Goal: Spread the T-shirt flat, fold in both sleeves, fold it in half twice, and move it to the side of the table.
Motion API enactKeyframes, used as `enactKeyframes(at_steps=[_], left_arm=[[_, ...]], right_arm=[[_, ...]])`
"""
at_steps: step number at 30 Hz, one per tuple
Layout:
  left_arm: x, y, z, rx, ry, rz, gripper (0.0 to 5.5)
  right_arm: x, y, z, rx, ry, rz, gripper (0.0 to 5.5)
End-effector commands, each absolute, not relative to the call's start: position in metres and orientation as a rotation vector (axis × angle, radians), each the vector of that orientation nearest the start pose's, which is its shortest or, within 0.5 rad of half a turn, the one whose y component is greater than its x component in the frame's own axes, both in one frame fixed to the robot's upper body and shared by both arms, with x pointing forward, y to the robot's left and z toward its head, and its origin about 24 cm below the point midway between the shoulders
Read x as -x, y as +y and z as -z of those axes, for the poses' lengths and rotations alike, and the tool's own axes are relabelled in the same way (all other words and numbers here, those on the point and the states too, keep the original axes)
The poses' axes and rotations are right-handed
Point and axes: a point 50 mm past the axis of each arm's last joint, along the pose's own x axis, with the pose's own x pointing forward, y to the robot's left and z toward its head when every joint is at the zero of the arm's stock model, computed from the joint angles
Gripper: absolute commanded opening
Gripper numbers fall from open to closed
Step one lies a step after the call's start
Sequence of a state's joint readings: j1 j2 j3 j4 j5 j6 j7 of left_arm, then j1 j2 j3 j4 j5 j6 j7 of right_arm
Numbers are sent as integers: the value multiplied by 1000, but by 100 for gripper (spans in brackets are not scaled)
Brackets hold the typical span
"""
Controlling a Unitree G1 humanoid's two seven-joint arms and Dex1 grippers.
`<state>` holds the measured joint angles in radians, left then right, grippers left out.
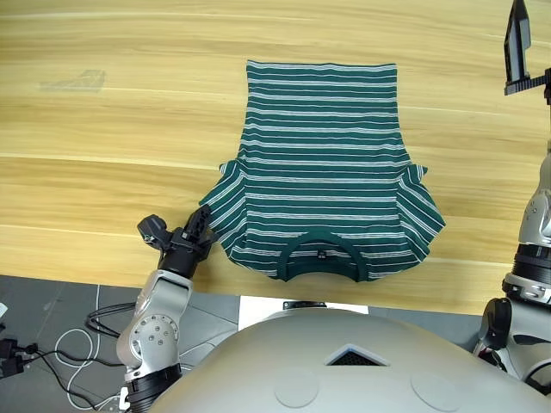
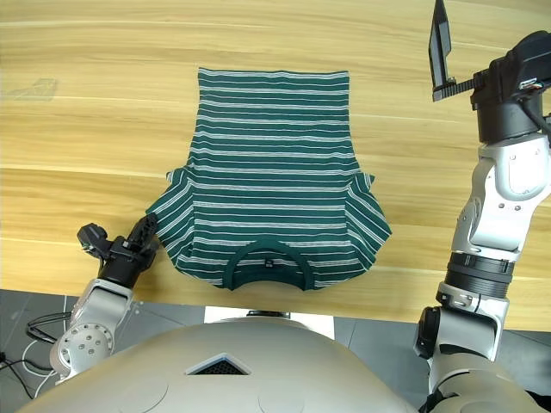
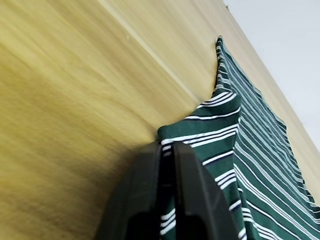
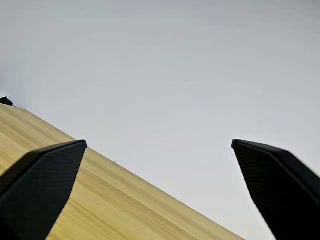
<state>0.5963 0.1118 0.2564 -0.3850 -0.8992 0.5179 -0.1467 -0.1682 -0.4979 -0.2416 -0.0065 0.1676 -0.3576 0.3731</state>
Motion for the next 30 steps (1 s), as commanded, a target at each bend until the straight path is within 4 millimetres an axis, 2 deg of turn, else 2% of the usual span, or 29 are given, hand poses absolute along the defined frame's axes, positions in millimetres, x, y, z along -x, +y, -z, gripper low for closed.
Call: enactKeyframes(at_steps=[1,9,14,17,20,27,30], left_arm=[[-106,211,11,747,553,-130,4],[-109,214,12,723,529,-148,4],[-116,212,-7,609,422,-99,4],[-120,205,-25,497,340,-41,4],[-121,198,-33,401,316,4,4],[-115,172,-31,401,357,213,4],[-115,167,-27,294,385,259,4]], right_arm=[[-263,-250,-160,468,-527,-210,540],[-264,-248,-154,471,-508,-214,540],[-264,-245,-151,470,-501,-228,540],[-265,-244,-149,472,-497,-233,540],[-265,-244,-148,472,-493,-235,540],[-262,-247,-141,469,-474,-225,540],[-263,-247,-139,466,-470,-226,540]])
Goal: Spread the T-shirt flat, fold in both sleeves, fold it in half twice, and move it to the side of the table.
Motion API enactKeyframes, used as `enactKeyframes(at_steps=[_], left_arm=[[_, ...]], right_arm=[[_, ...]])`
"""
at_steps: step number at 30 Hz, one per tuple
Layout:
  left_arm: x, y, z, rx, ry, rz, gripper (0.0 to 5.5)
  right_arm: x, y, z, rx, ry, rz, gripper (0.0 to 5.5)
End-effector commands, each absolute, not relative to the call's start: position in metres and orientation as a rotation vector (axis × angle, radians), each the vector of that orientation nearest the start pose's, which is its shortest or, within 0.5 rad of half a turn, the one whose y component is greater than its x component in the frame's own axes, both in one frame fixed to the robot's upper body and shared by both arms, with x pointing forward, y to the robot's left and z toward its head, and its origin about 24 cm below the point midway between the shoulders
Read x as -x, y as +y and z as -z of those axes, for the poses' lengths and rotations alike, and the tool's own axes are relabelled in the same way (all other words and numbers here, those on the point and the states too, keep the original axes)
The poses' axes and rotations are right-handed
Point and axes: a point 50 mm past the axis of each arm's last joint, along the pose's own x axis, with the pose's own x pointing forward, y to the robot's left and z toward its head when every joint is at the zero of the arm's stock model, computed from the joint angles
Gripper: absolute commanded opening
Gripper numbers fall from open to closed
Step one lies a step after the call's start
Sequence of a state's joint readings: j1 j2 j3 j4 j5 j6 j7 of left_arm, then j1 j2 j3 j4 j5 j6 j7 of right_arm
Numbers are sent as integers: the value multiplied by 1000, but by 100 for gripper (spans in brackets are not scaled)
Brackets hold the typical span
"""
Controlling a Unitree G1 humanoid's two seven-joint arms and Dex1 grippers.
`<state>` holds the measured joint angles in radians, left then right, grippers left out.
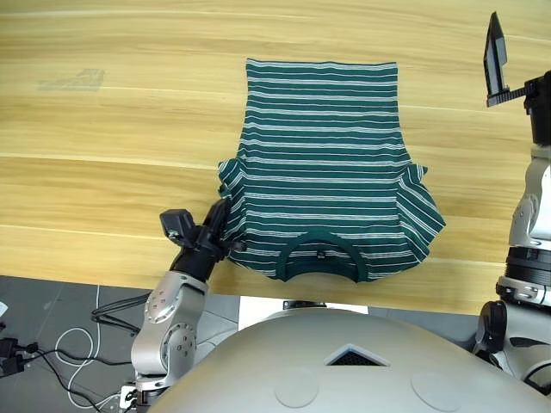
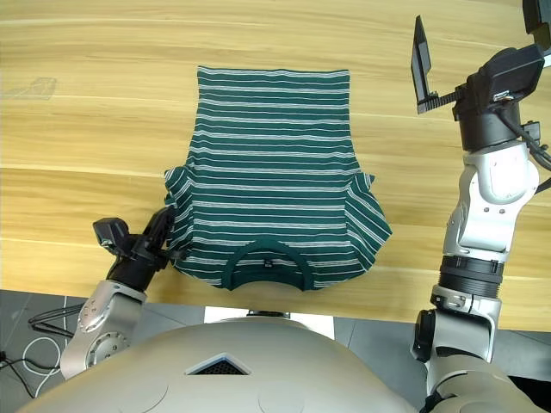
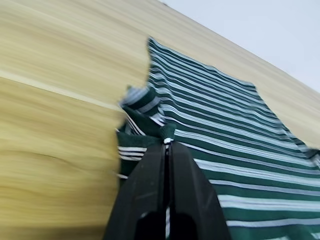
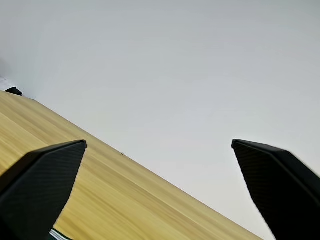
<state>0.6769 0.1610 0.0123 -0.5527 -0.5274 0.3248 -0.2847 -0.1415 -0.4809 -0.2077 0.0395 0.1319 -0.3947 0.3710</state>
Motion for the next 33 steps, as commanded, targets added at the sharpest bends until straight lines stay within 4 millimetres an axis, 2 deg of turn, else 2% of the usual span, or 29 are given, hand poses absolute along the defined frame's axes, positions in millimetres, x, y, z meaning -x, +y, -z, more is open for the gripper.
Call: enactKeyframes(at_steps=[1,5,8,15,20,25,33], left_arm=[[-116,165,-28,255,380,272,4],[-119,155,-41,128,300,352,4],[-121,152,-43,70,282,378,4],[-123,138,-36,-92,301,462,4],[-122,129,-19,-345,330,541,4],[-122,123,-13,-420,327,574,4],[-121,116,-21,-407,276,594,4]], right_arm=[[-263,-246,-139,465,-468,-227,540],[-264,-246,-135,461,-458,-233,540],[-264,-245,-132,456,-452,-236,540],[-263,-242,-126,447,-439,-246,540],[-261,-243,-123,441,-433,-242,540],[-260,-244,-122,443,-426,-244,540],[-260,-246,-120,441,-416,-246,540]])
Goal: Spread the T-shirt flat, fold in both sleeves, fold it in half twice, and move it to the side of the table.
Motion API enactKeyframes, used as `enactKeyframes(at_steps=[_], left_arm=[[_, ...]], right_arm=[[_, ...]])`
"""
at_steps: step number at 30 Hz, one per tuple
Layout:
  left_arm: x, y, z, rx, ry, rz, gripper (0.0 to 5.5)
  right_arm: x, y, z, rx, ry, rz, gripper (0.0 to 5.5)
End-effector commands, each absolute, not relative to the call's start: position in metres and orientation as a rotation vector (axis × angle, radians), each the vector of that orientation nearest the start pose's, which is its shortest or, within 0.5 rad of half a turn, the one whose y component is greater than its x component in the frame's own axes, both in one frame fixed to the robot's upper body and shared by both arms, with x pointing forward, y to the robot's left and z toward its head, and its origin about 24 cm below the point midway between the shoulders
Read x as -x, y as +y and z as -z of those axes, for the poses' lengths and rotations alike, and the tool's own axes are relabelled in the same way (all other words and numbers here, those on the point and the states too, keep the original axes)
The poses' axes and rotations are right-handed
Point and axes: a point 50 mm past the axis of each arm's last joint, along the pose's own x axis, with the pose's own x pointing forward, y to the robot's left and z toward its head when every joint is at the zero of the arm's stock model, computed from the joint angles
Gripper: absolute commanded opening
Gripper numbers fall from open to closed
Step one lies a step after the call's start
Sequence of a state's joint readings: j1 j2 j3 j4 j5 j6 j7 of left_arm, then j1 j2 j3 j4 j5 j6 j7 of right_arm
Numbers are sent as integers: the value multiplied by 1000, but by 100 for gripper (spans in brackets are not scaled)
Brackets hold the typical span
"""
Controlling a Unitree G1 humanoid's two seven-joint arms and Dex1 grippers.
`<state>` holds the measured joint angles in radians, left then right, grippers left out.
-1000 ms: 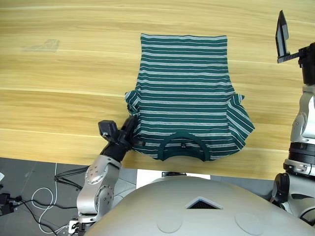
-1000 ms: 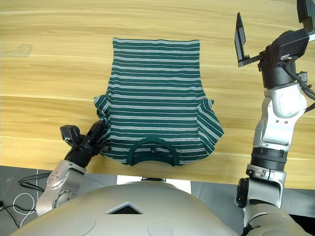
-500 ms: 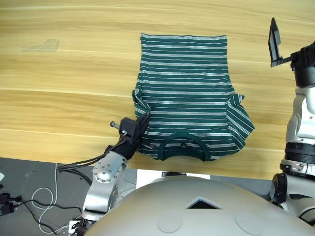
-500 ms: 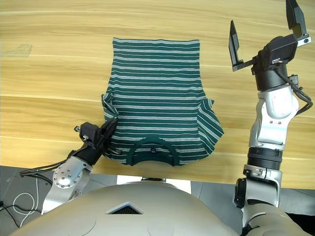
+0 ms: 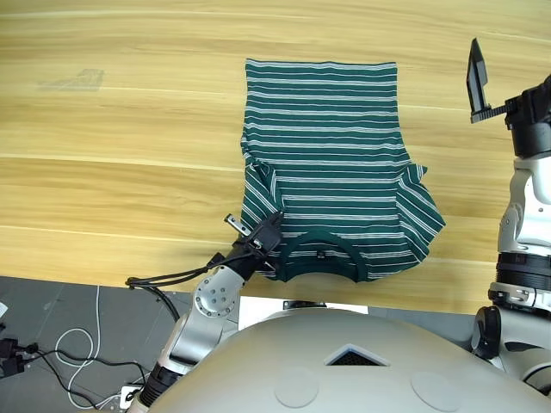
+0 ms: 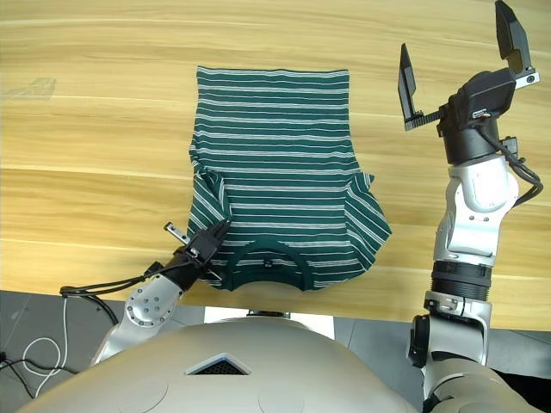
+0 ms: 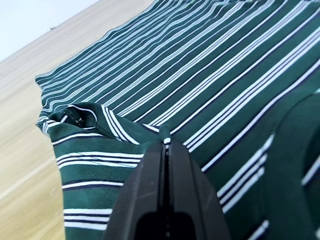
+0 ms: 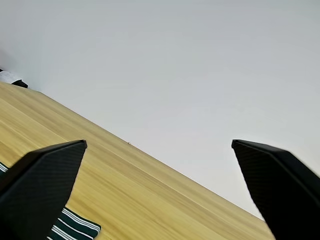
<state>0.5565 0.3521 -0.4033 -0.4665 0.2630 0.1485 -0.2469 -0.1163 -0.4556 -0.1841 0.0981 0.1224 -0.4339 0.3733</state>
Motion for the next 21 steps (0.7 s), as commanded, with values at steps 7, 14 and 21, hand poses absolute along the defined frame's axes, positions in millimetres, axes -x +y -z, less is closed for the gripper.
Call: enactKeyframes(at_steps=[7,14,21], left_arm=[[-118,111,-27,-397,229,681,110],[-113,113,-67,-172,70,844,206],[-153,239,-112,-91,-60,-7,206]], right_arm=[[-257,-244,-117,442,-405,-276,540],[-239,-256,-104,253,-275,-307,540],[-158,-280,-63,-490,250,-328,540]])
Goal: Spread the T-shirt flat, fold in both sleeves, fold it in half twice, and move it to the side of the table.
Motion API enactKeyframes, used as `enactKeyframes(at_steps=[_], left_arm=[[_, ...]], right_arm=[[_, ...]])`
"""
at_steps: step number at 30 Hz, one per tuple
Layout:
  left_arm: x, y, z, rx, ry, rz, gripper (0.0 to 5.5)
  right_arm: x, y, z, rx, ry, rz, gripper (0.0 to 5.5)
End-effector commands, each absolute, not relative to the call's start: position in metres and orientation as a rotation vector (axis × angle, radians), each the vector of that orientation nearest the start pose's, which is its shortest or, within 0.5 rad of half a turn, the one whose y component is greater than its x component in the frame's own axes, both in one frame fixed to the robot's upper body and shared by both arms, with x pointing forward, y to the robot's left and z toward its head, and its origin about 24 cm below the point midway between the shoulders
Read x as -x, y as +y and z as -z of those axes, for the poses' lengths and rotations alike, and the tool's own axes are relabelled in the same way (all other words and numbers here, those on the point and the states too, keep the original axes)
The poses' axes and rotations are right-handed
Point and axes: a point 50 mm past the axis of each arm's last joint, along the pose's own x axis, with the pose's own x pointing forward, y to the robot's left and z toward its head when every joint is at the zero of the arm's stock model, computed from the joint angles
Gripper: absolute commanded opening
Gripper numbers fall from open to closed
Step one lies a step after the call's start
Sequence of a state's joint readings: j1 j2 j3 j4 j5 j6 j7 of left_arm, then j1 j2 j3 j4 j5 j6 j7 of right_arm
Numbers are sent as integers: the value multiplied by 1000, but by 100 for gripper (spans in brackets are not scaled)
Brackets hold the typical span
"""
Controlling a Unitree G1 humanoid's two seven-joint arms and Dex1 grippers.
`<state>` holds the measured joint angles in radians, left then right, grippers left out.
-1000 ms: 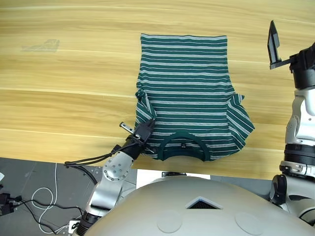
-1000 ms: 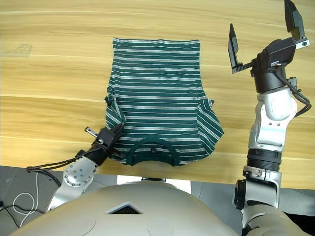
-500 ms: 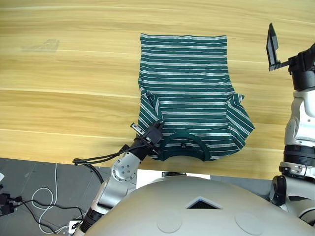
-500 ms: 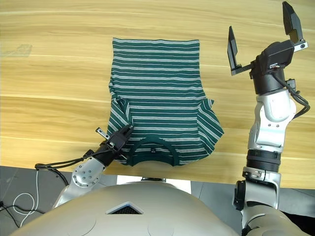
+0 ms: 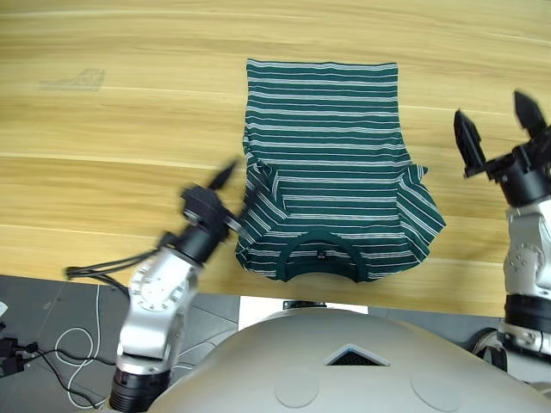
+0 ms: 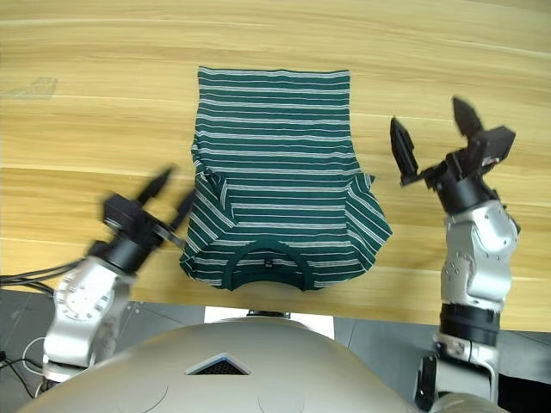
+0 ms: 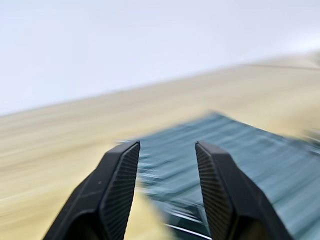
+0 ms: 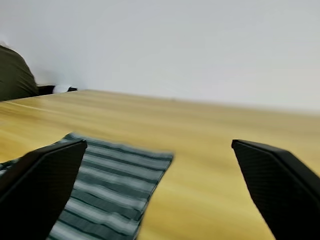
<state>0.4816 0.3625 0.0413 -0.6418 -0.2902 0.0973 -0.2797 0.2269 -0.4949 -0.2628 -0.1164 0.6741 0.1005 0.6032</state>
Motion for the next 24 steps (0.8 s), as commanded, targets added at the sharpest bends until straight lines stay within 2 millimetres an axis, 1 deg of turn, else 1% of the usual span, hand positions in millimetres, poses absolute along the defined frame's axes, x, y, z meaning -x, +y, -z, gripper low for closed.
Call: enactKeyframes(at_steps=[1,2,4,5,8,10,13,15,20,24], left_arm=[[-146,246,-115,-94,-59,-60,206],[-141,250,-118,-98,-57,-95,206],[-137,253,-121,-110,-45,-129,206],[-135,255,-121,-117,-36,-143,206],[-128,259,-118,-118,-6,-197,206],[-124,259,-117,-111,7,-224,210],[-122,256,-112,-116,23,-223,210],[-122,255,-110,-118,31,-224,210],[-122,253,-106,-139,46,-213,210],[-122,251,-102,-133,57,-209,210]], right_arm=[[-145,-279,-58,-559,332,-320,540],[-135,-278,-55,-631,400,-316,540],[-115,-274,-45,-707,542,-315,540],[-110,-273,-41,-727,598,-308,540],[-105,-273,-31,-764,671,-224,540],[-103,-269,-30,-831,698,-200,510],[-89,-254,-28,-897,782,-265,443],[-85,-248,-27,-919,812,-286,409],[-83,-236,-27,-951,830,-350,304],[-90,-236,-27,-941,783,-347,228]])
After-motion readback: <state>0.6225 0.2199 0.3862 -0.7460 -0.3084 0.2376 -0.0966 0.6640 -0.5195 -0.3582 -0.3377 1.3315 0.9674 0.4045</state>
